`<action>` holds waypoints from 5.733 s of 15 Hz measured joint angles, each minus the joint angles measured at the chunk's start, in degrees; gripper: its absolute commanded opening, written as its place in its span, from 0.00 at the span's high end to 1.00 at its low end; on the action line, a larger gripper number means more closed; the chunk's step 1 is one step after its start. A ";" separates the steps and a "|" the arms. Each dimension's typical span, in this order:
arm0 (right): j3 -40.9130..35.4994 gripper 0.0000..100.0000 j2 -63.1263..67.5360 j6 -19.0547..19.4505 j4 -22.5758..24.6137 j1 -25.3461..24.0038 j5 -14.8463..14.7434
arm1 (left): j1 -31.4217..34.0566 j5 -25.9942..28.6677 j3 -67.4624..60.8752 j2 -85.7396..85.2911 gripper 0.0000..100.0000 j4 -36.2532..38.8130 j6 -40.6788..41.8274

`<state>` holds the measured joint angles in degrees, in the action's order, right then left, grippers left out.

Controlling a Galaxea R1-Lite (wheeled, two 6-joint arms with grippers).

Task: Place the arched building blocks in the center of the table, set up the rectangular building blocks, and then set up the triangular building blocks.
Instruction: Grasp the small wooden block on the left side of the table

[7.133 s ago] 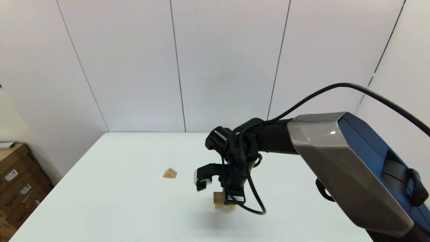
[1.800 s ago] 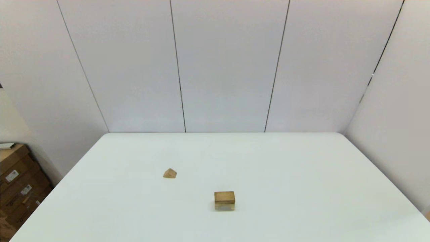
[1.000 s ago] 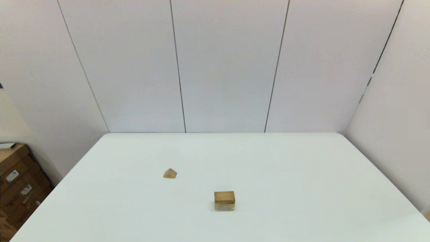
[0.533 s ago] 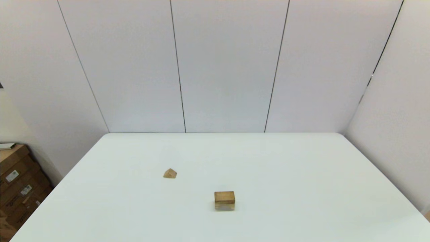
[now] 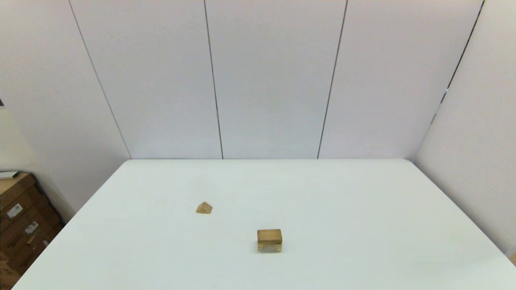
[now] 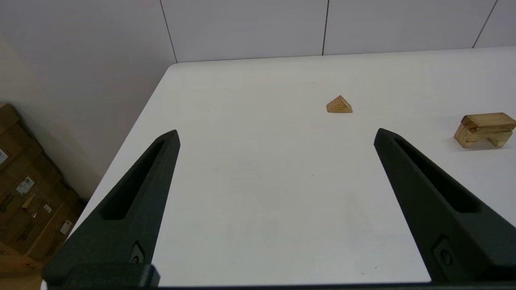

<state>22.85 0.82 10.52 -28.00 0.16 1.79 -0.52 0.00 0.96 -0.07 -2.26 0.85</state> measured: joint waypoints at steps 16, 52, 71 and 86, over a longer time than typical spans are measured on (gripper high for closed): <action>-22.54 0.00 -0.91 -6.51 26.86 -0.06 0.46 | 0.00 0.00 0.00 0.00 0.00 0.00 0.02; -22.58 0.00 -0.89 -7.96 27.06 -0.06 -0.09 | -0.52 6.69 22.60 23.55 0.00 -15.37 0.49; -22.58 0.00 -0.89 -8.02 27.08 -0.06 -0.04 | -4.68 6.96 35.44 87.33 0.00 11.48 0.72; -22.60 0.00 -0.89 -7.98 27.08 -0.06 -0.06 | -7.11 6.75 56.98 114.24 0.00 17.32 2.10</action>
<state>0.24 -0.07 2.54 -0.93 0.10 1.73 -7.63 6.75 57.94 114.16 15.07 2.95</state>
